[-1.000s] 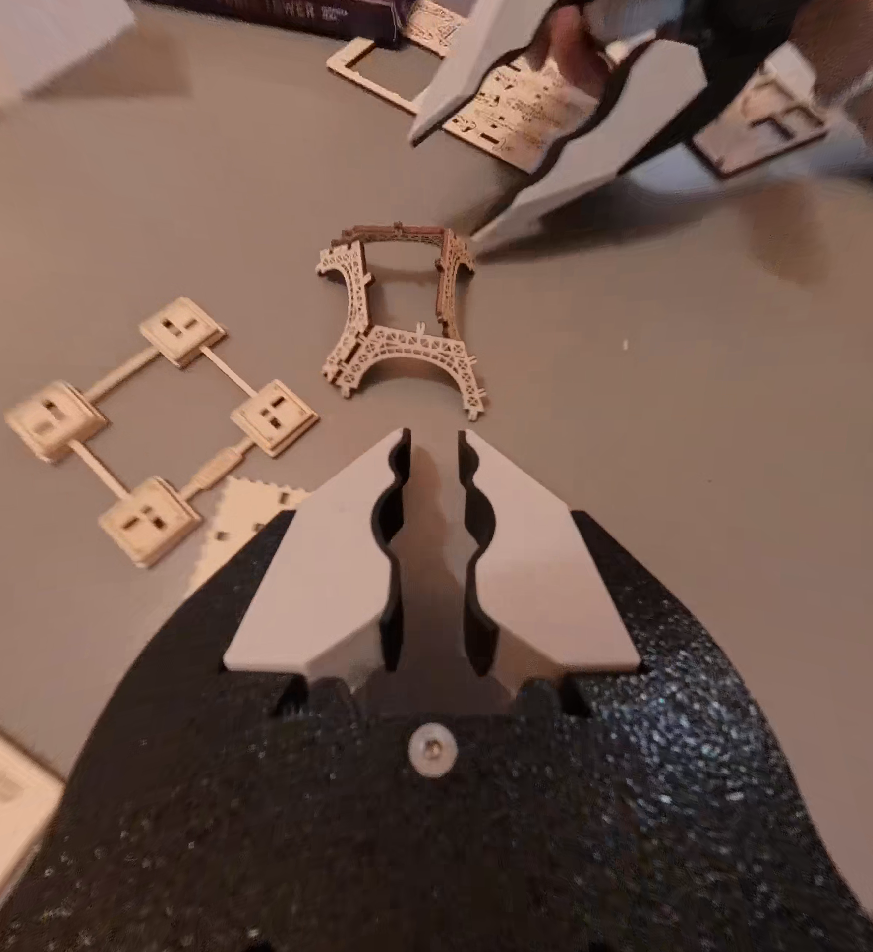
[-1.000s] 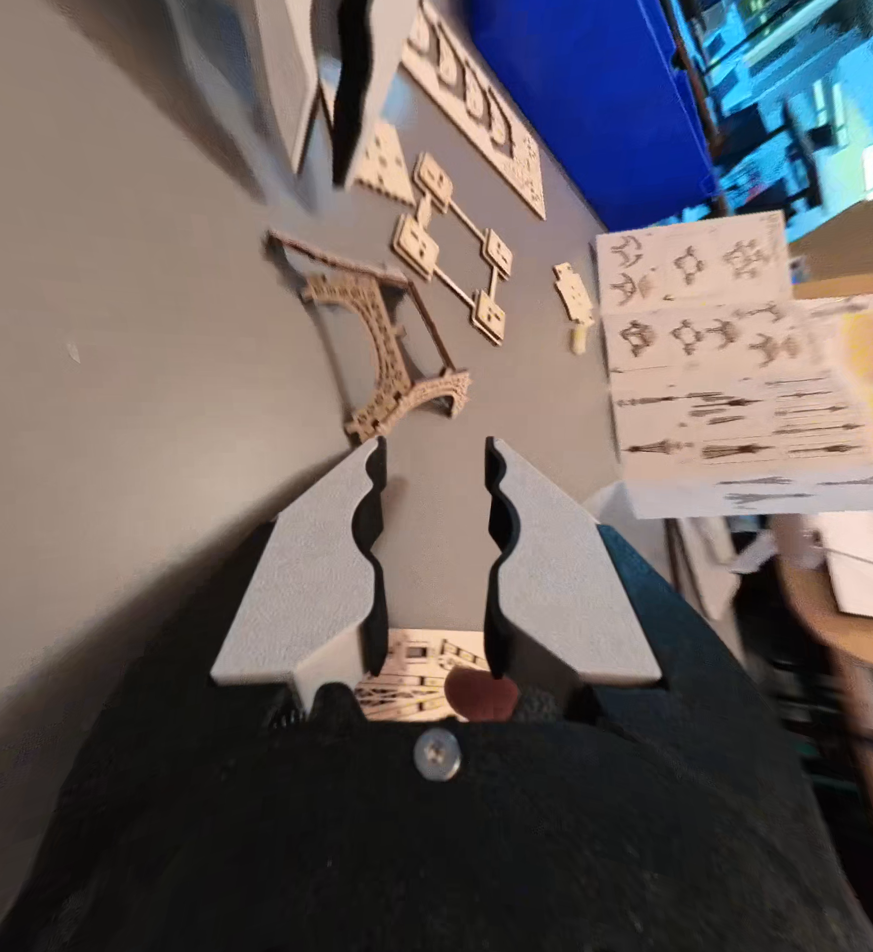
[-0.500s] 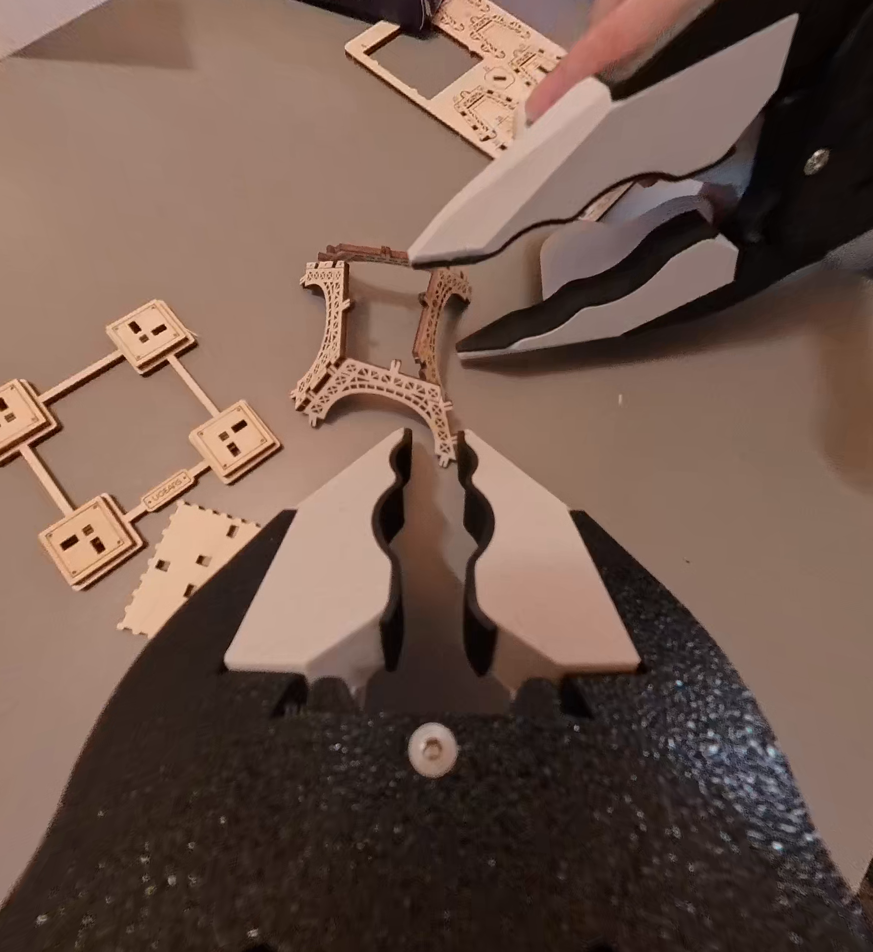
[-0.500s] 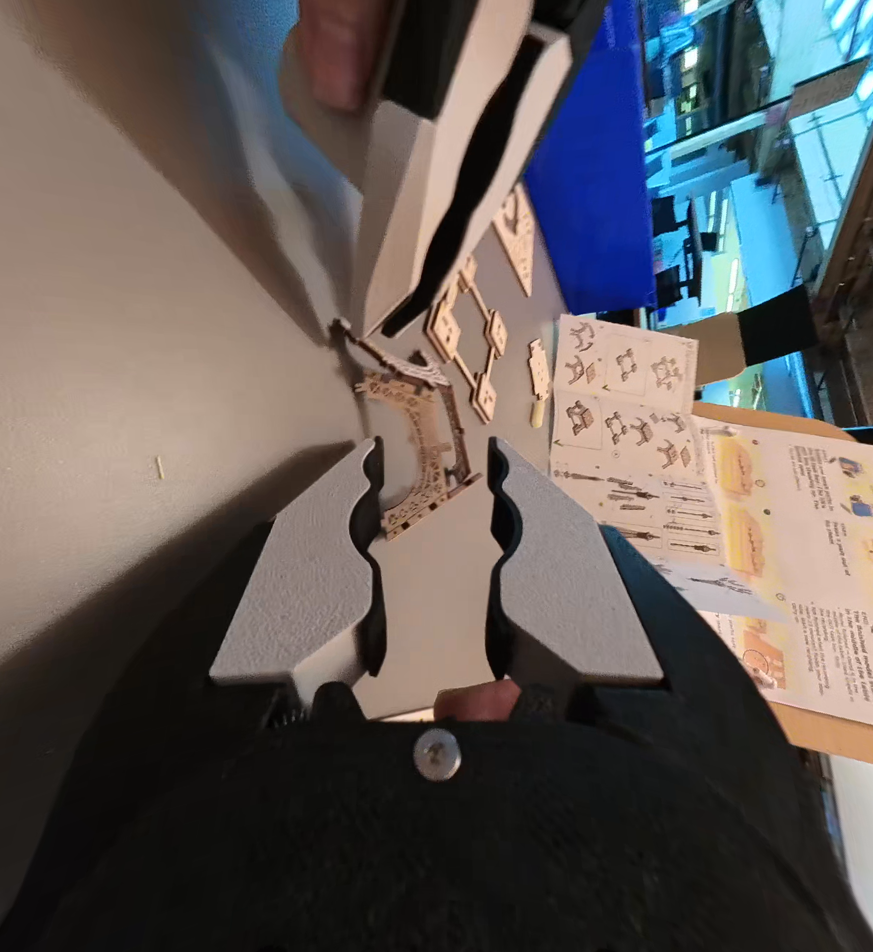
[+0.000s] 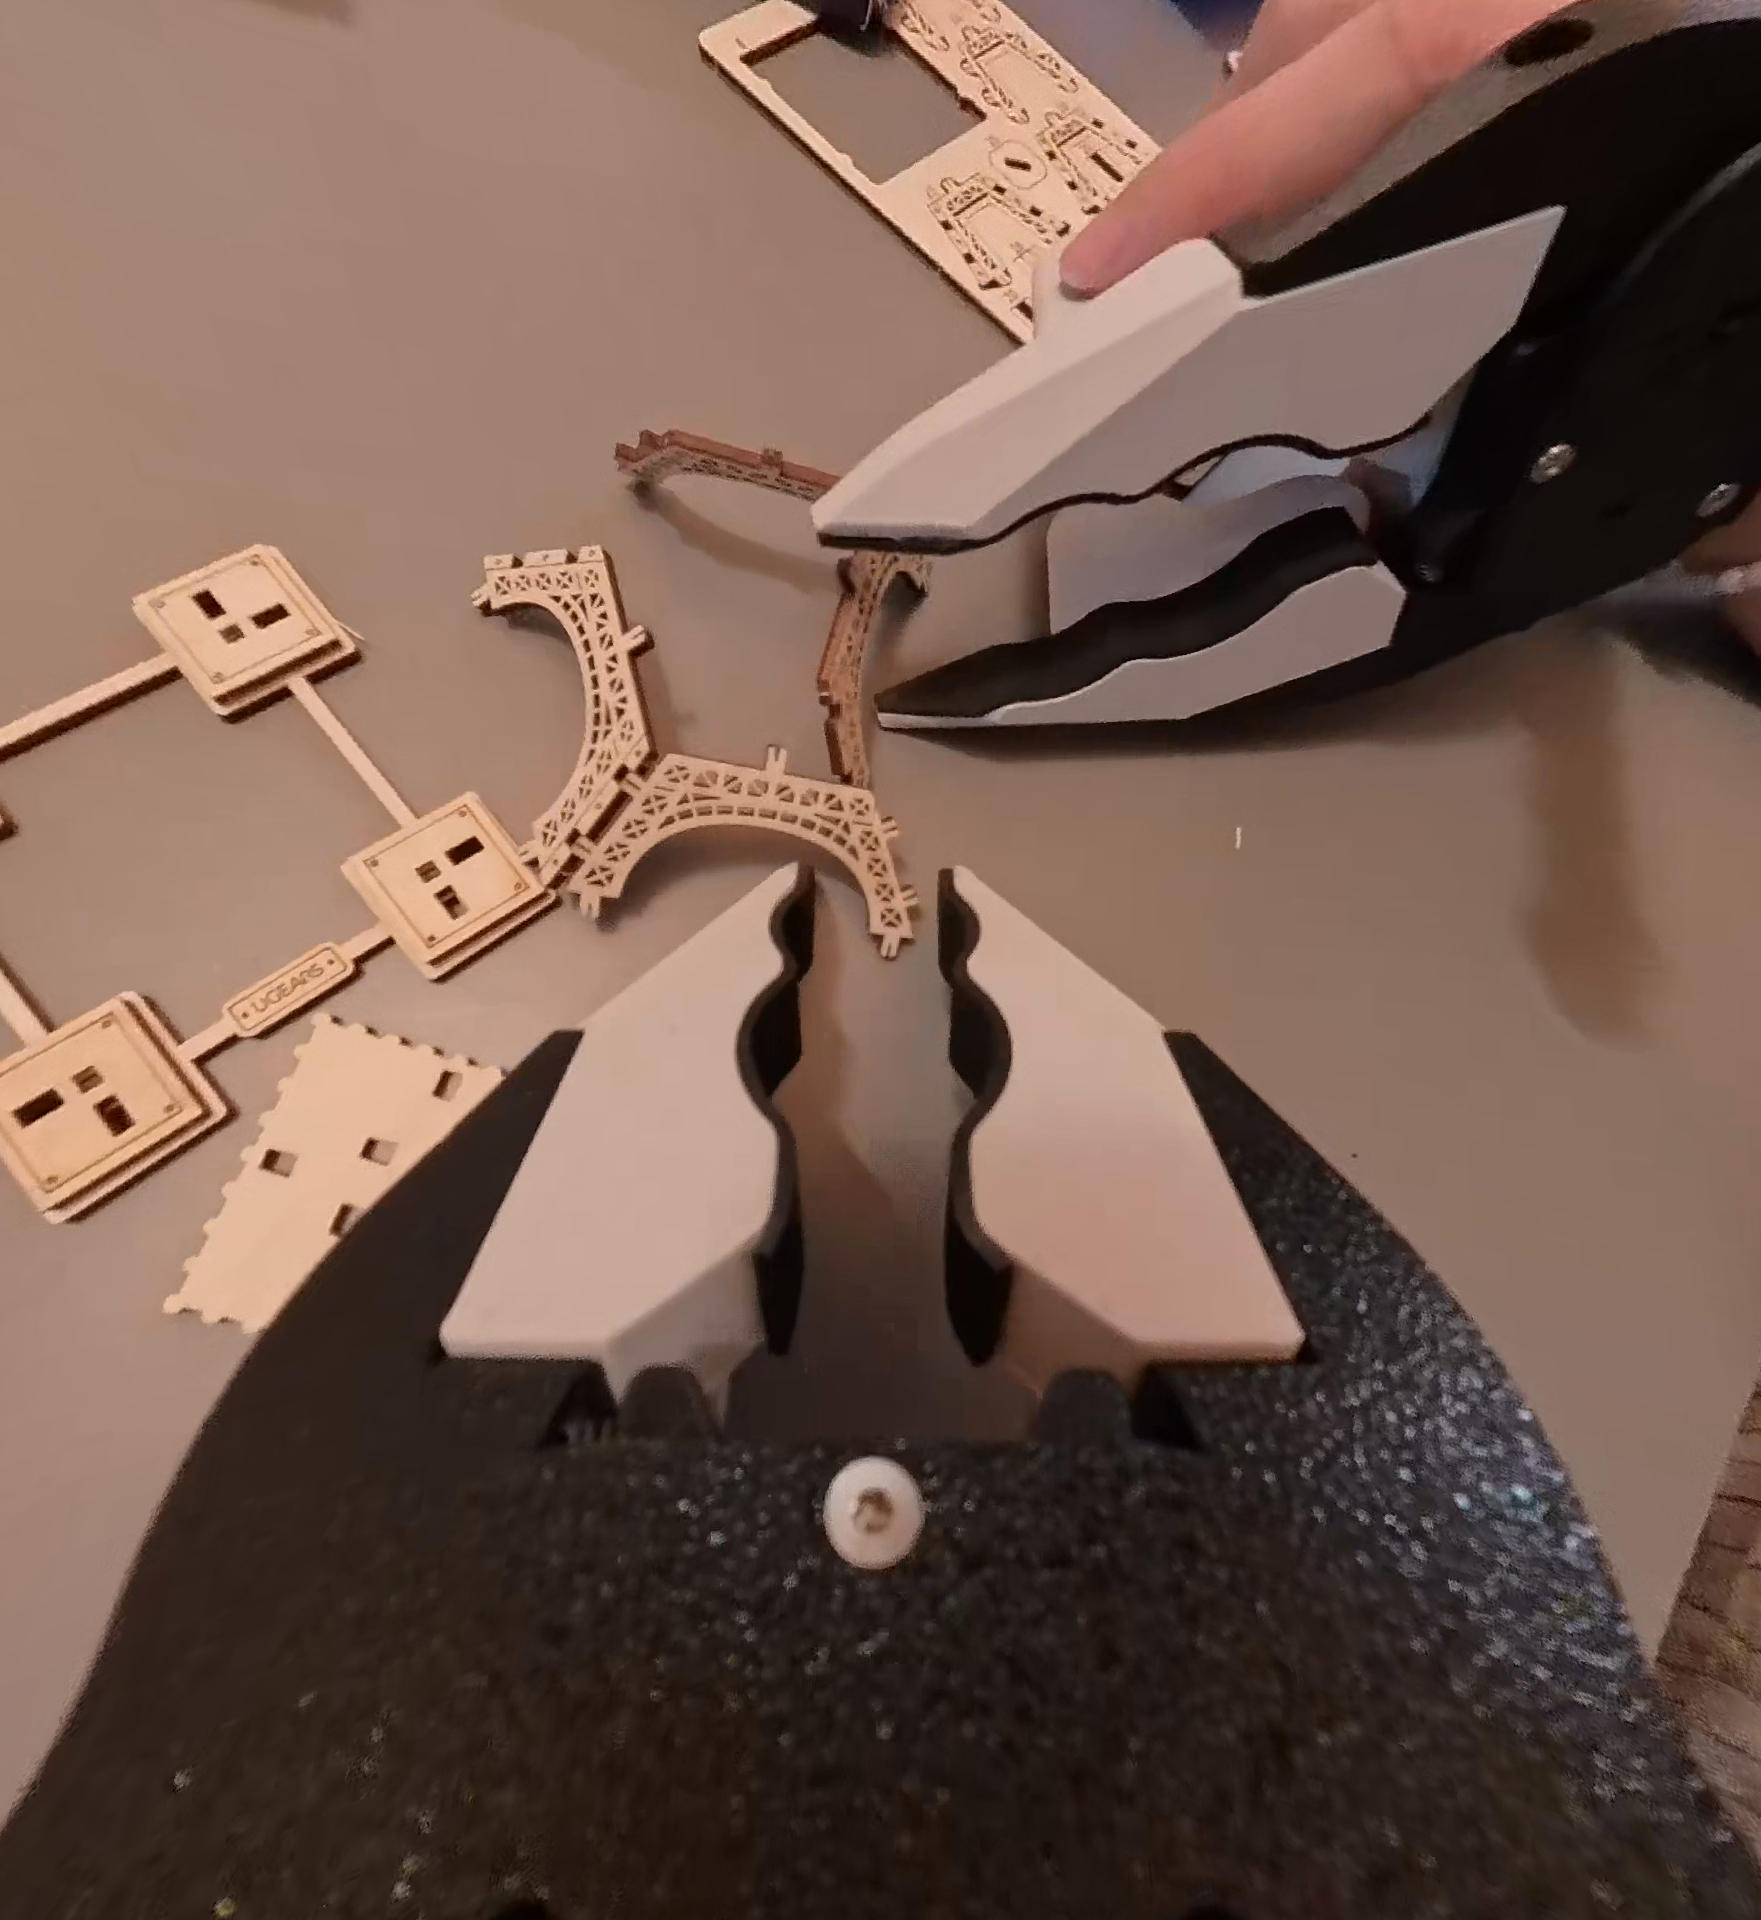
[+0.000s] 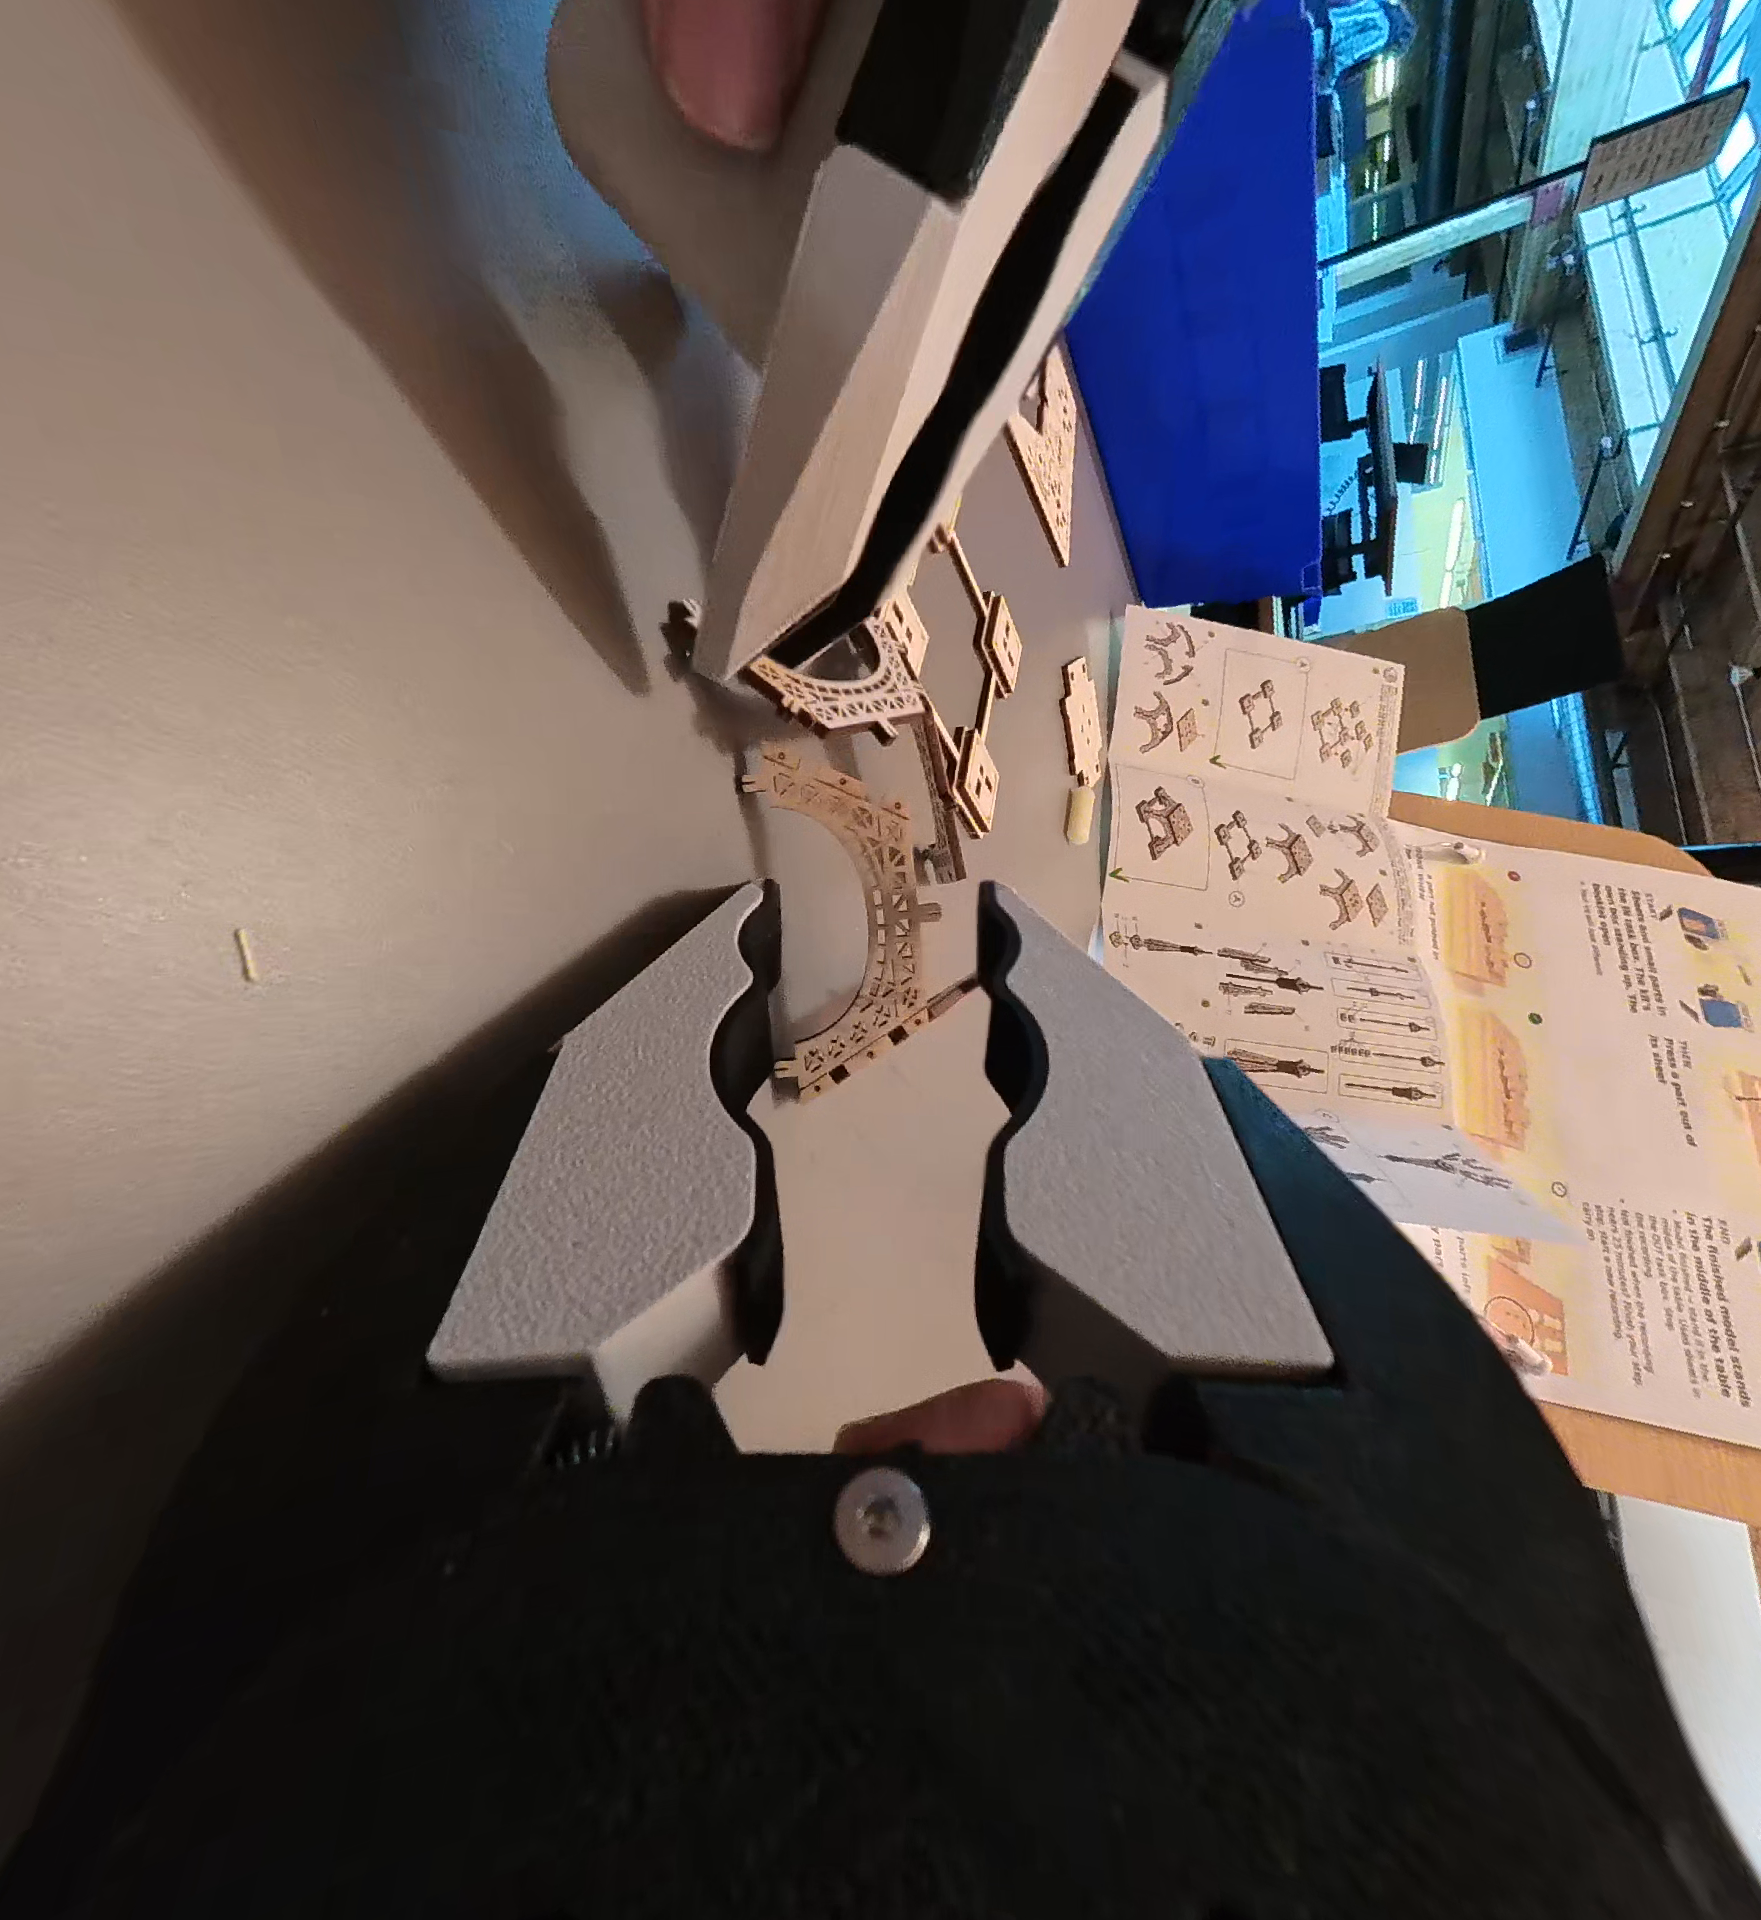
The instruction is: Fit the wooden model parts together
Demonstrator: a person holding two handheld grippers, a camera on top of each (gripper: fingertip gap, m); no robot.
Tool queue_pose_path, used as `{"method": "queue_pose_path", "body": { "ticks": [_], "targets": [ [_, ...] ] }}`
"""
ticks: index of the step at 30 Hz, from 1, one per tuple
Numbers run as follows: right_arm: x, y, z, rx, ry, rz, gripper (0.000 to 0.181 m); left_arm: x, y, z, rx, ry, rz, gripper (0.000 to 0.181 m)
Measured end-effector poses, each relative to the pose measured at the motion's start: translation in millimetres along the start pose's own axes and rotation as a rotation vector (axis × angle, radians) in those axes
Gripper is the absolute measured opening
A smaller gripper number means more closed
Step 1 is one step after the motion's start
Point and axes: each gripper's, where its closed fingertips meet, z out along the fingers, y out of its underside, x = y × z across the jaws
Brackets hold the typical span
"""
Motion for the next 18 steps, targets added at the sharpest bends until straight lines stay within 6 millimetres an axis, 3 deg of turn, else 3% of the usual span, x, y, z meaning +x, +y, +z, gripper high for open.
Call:
{"method": "queue_pose_path", "body": {
  "ticks": [11, 18],
  "targets": [
    [-2.4, -2.1, -3.6, 0.011, -0.003, 0.018, 0.036, -22.0, -7.0, -16.6, 0.110, 0.120, -0.292, 0.004],
    [-4.2, -11.4, -2.9, 0.051, -0.007, -0.002, 0.028, -18.4, -9.8, -12.6, 0.099, 0.237, -0.408, 0.009]
  ]
}}
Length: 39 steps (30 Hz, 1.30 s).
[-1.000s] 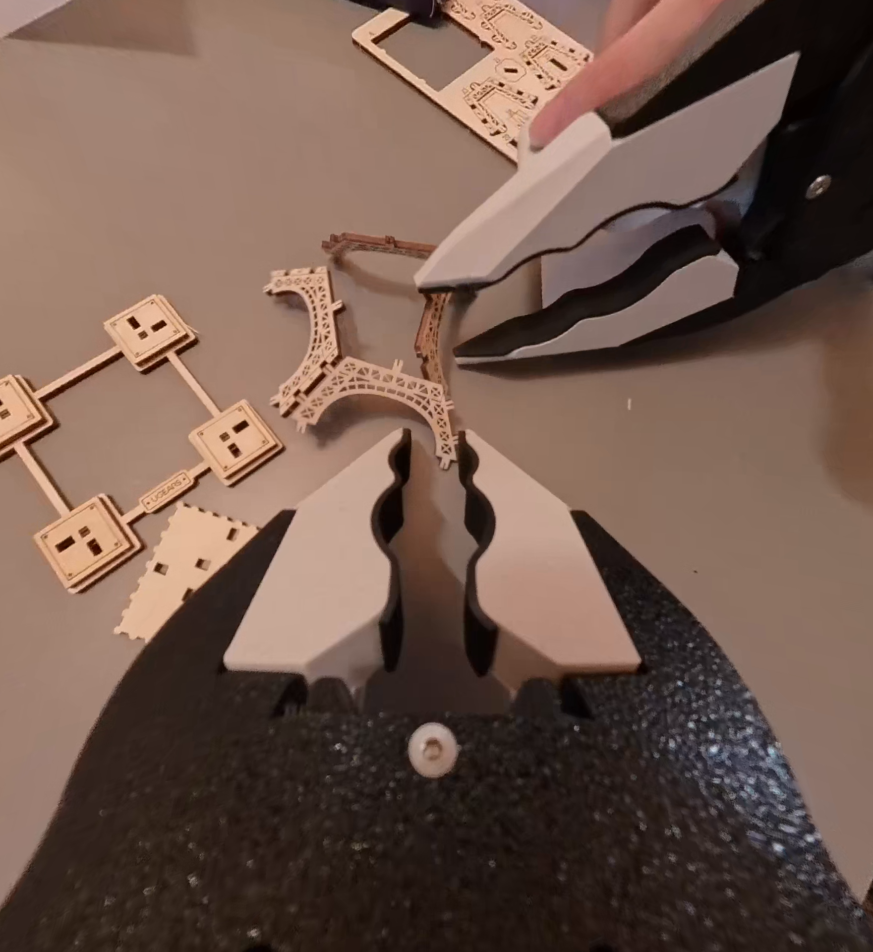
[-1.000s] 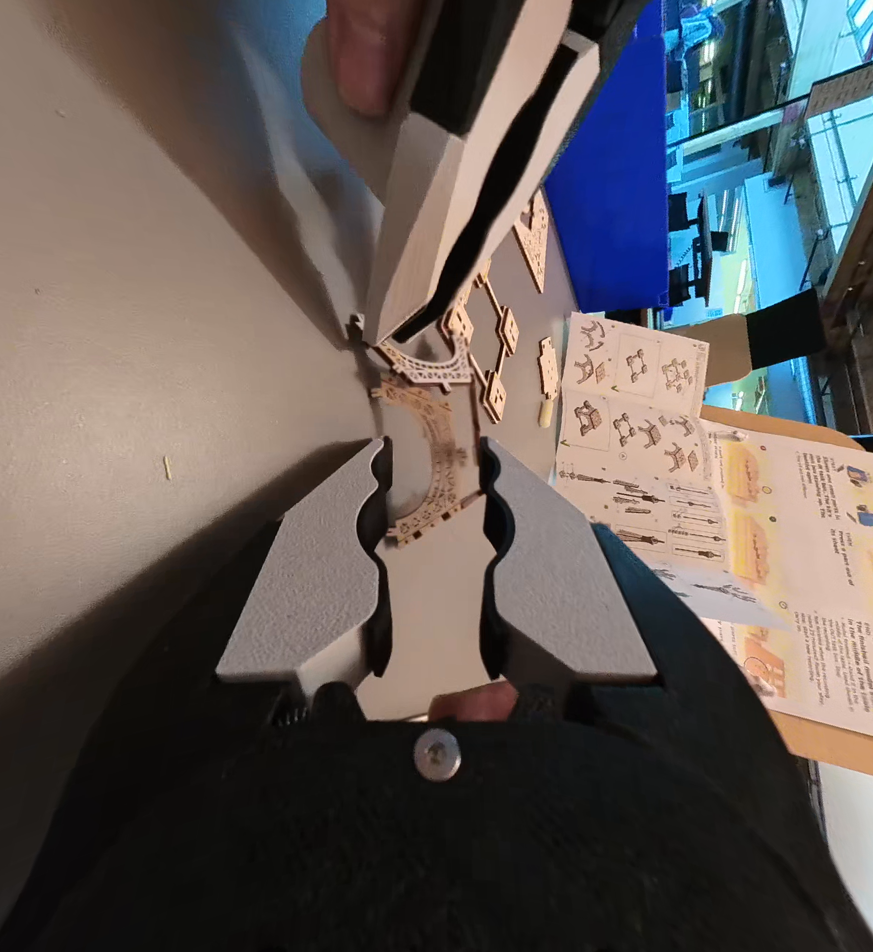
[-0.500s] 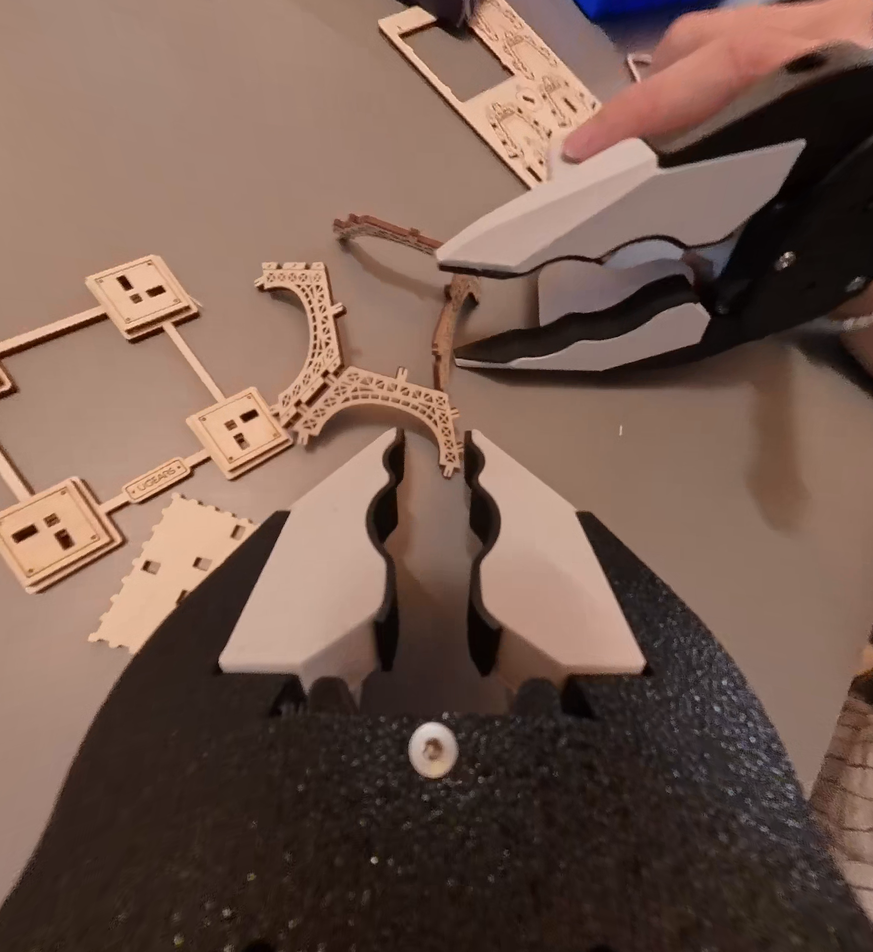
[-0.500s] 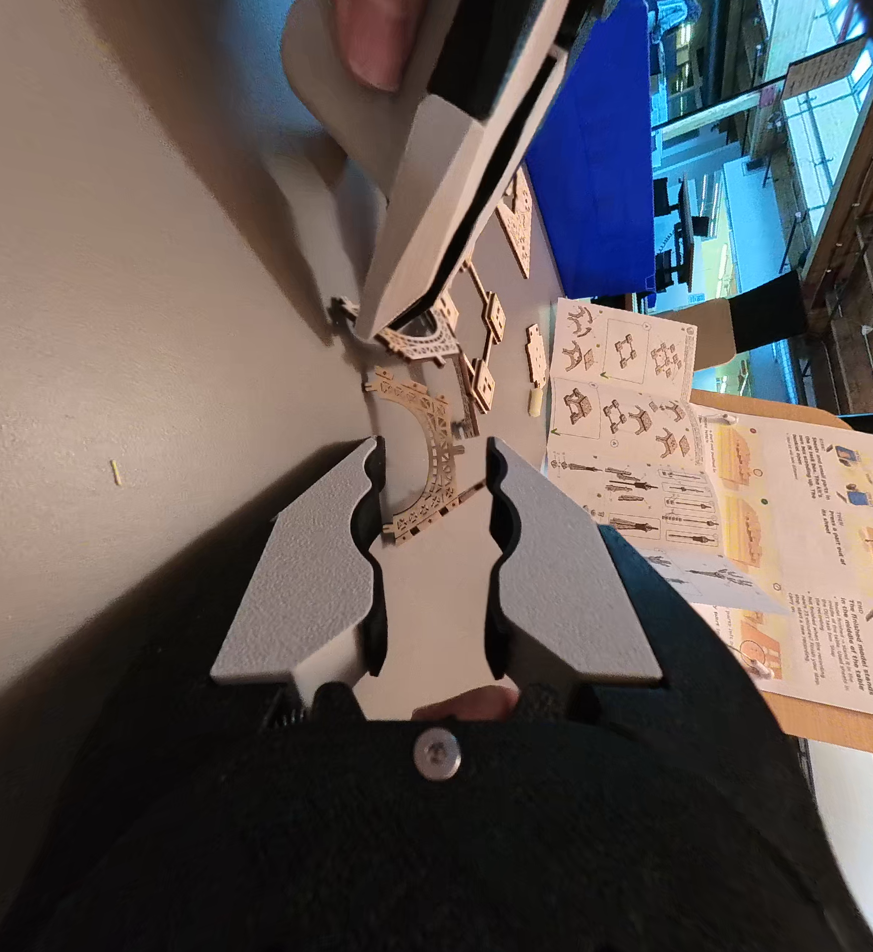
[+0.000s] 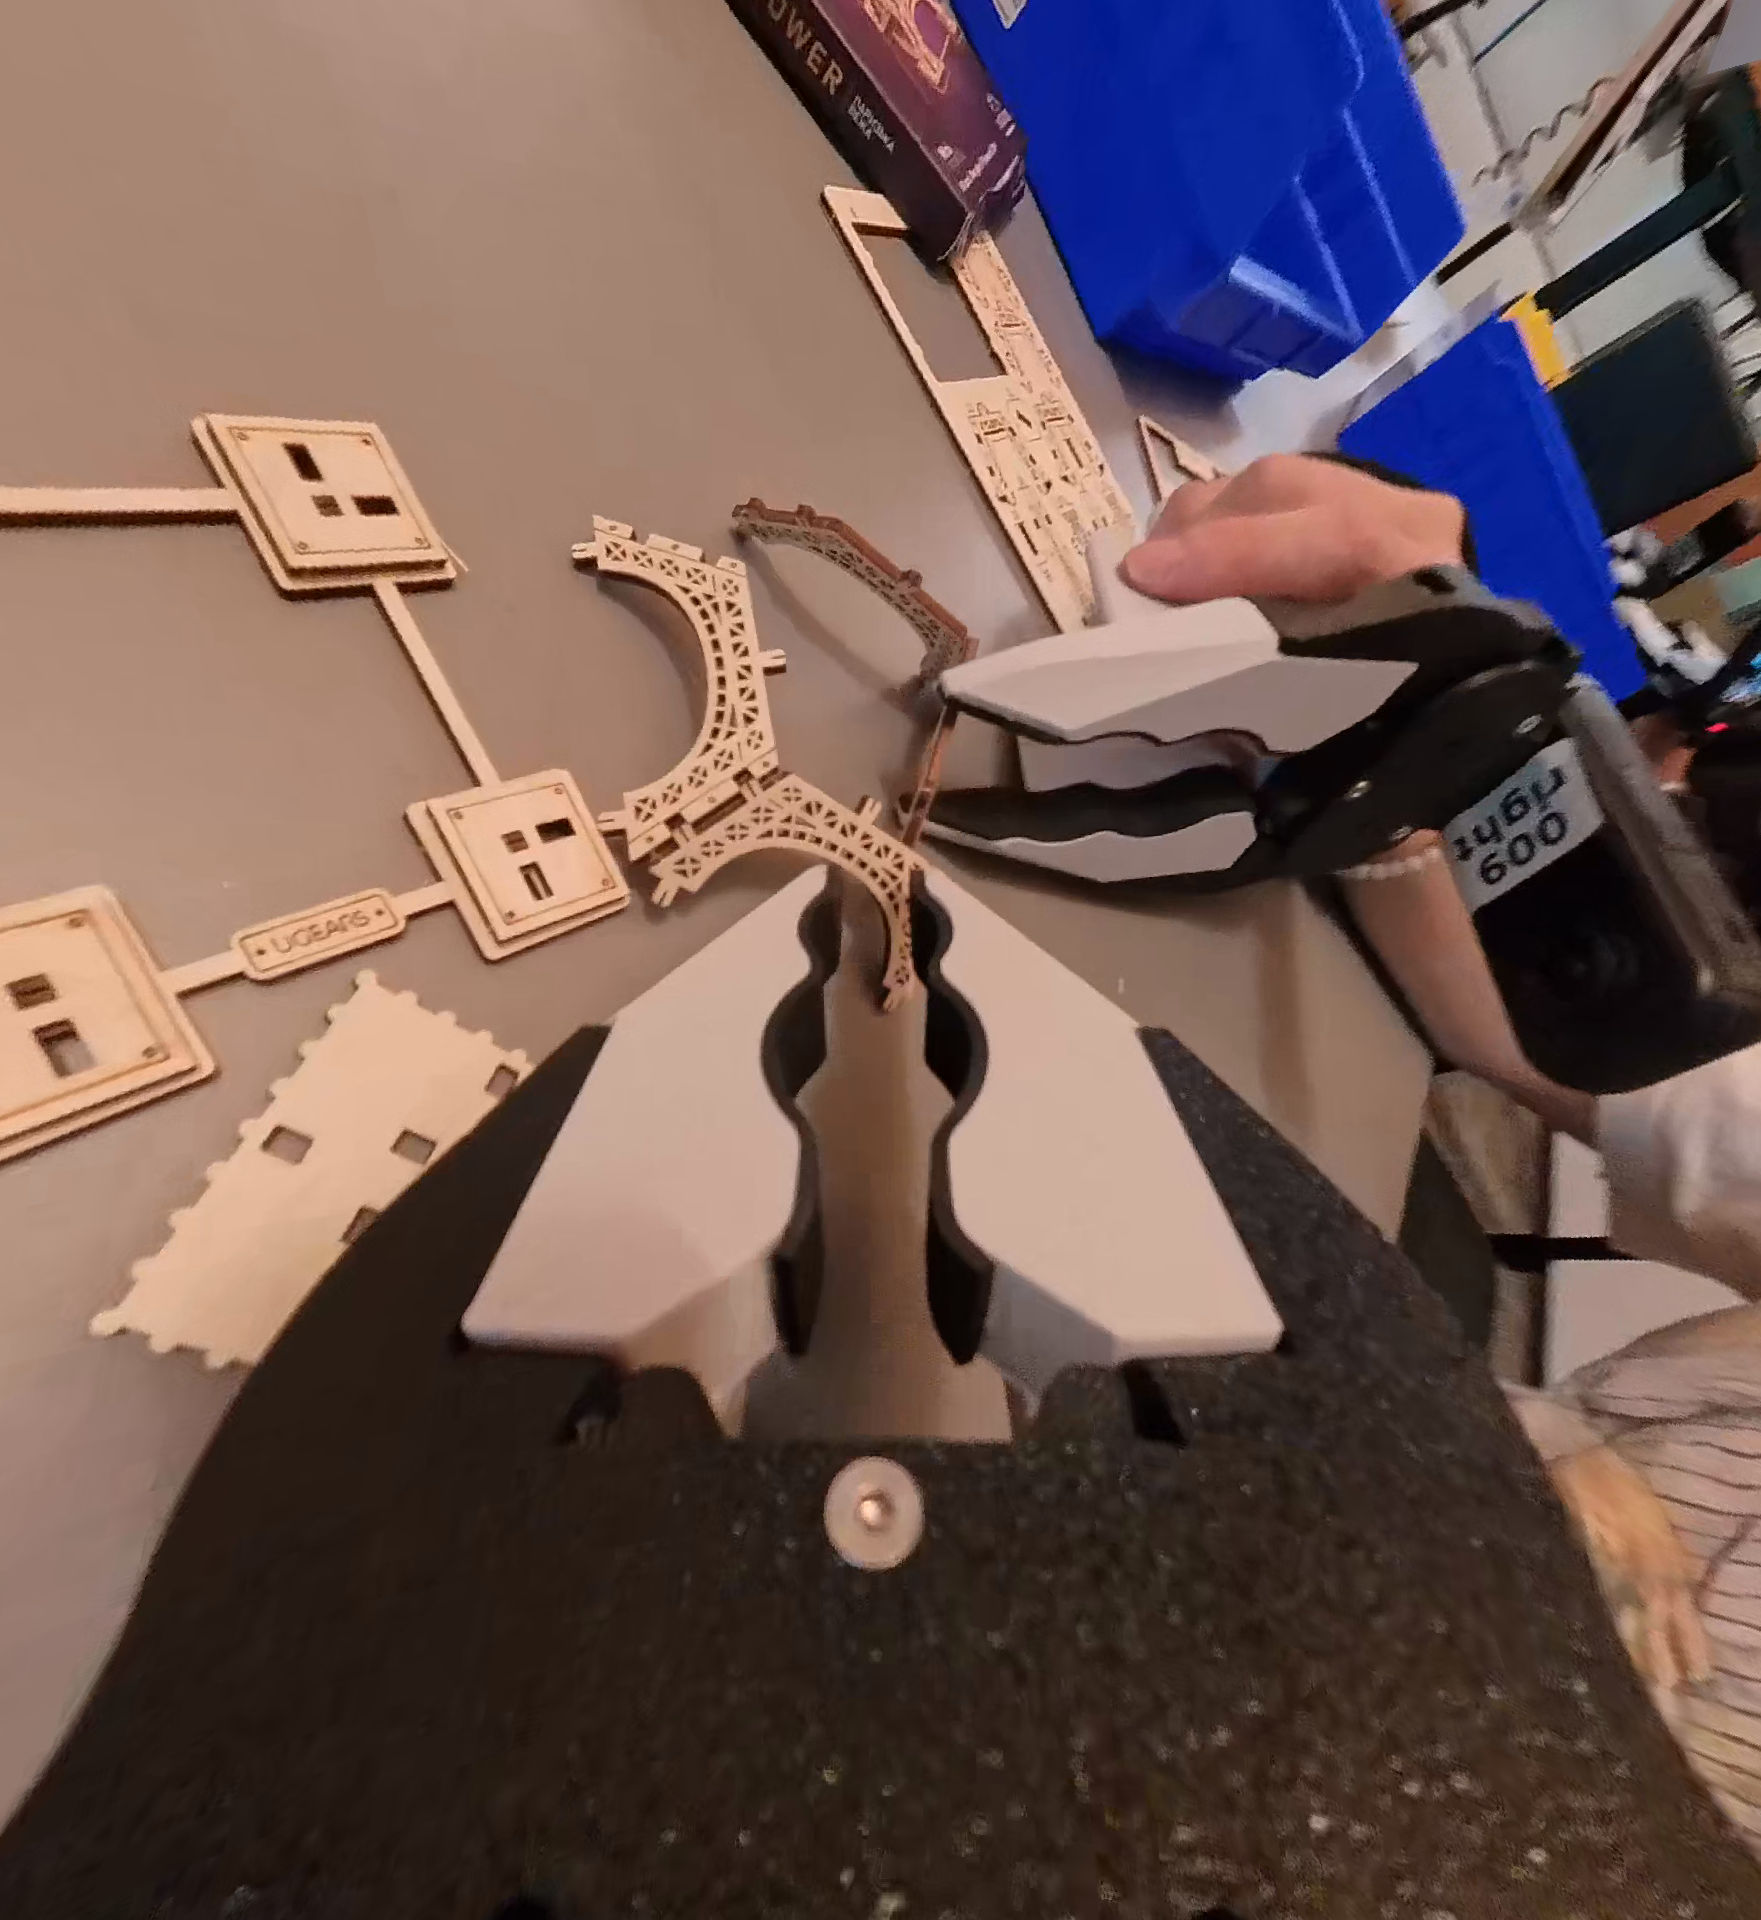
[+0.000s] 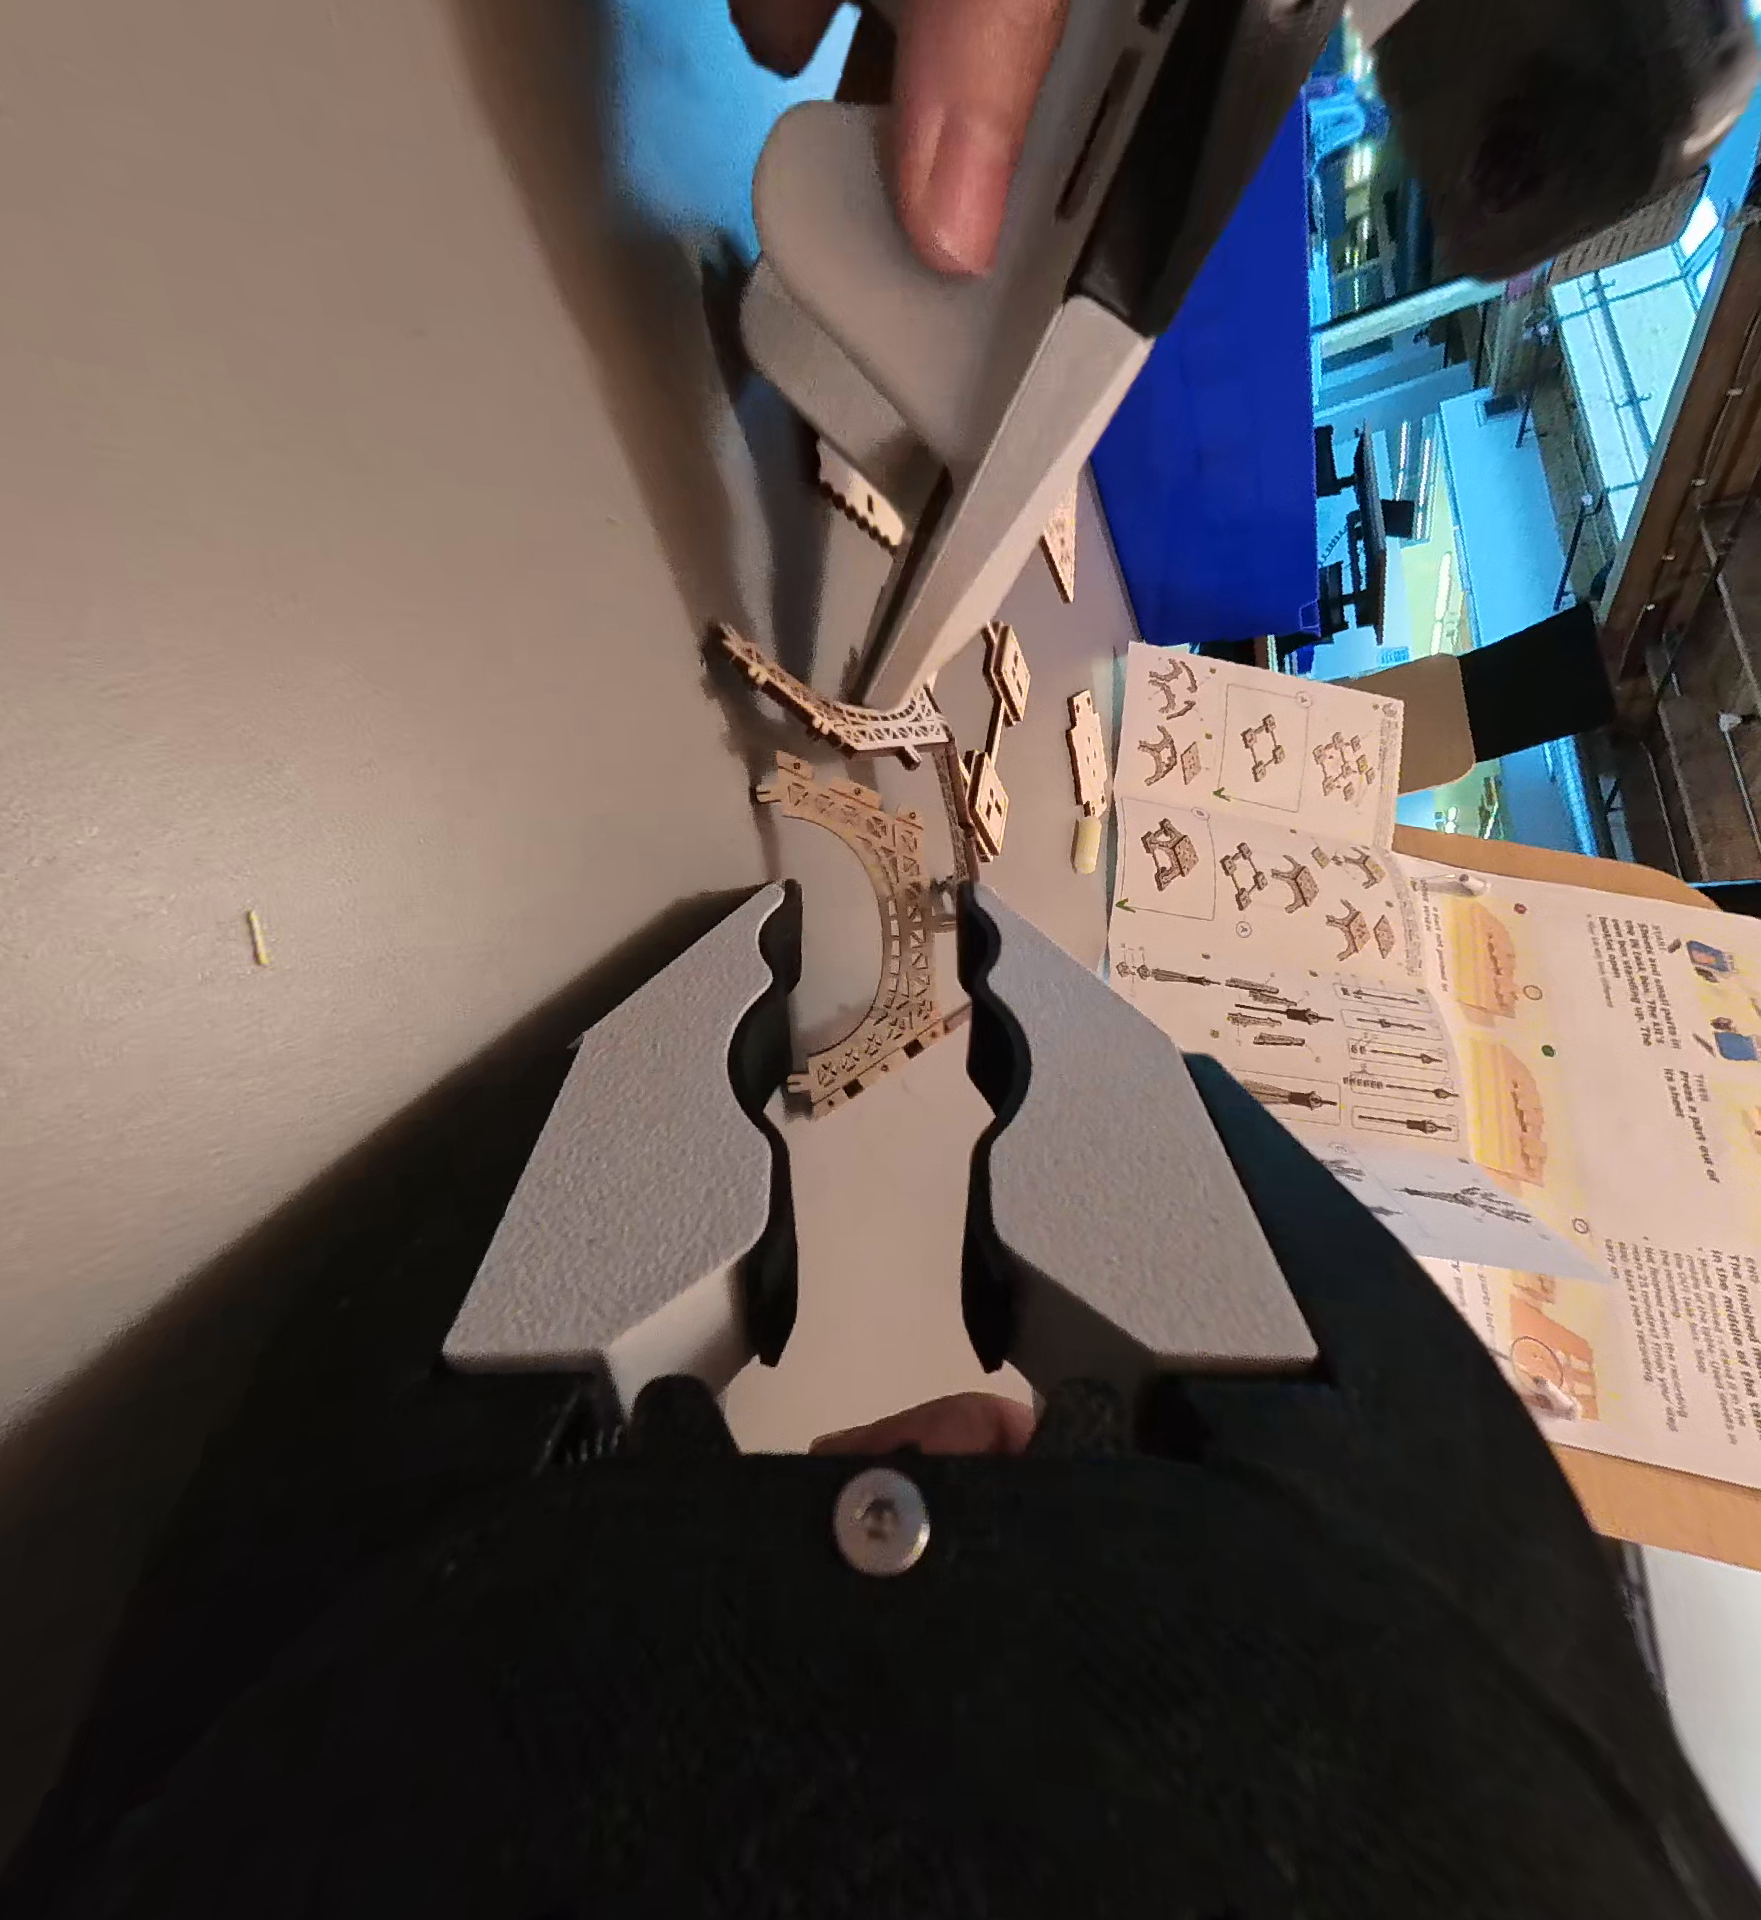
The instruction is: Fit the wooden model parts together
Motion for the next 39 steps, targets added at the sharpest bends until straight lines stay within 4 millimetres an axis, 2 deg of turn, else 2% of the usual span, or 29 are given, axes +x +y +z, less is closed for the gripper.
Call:
{"method": "queue_pose_path", "body": {
  "ticks": [5, 10, 14, 17, 21, 24, 29, 32, 39],
  "targets": [
    [0.6, -5.4, 4.4, 0.021, 0.006, 0.017, 0.028, -6.3, -9.1, -3.3, 0.053, 0.066, -0.159, 0.004],
    [0.4, -7.1, 8.9, 0.029, 0.013, 0.012, 0.027, -9.6, -7.9, -9.0, 0.021, 0.029, -0.140, 0.009],
    [-1.2, -6.6, 11.3, 0.032, 0.014, -0.003, 0.026, 1.8, -13.7, -31.2, 0.036, -0.064, 0.255, 0.009],
    [-0.9, -4.8, 13.5, 0.037, 0.015, -0.003, 0.026, 9.1, -29.9, -43.1, 0.125, -0.209, 0.780, 0.015],
    [-0.3, -3.3, 15.1, 0.047, 0.017, -0.005, 0.026, 23.2, -20.6, -33.5, 0.066, -0.319, 1.408, 0.026],
    [0.6, -2.4, 15.2, 0.053, 0.021, -0.001, 0.025, 5.6, -17.9, -24.7, -0.022, -0.469, 1.738, 0.040],
    [1.4, -3.5, 15.2, 0.063, 0.024, 0.005, 0.024, -8.0, -1.9, -11.7, -0.108, -0.514, 2.043, 0.031],
    [1.8, -5.1, 15.9, 0.063, 0.026, -0.002, 0.024, -11.8, -1.7, -4.6, -0.111, -0.529, 2.095, 0.020],
    [2.9, -6.6, 15.3, 0.065, 0.028, 0.000, 0.024, -11.6, -5.1, -1.4, -0.065, -0.489, 2.130, 0.016]
  ]
}}
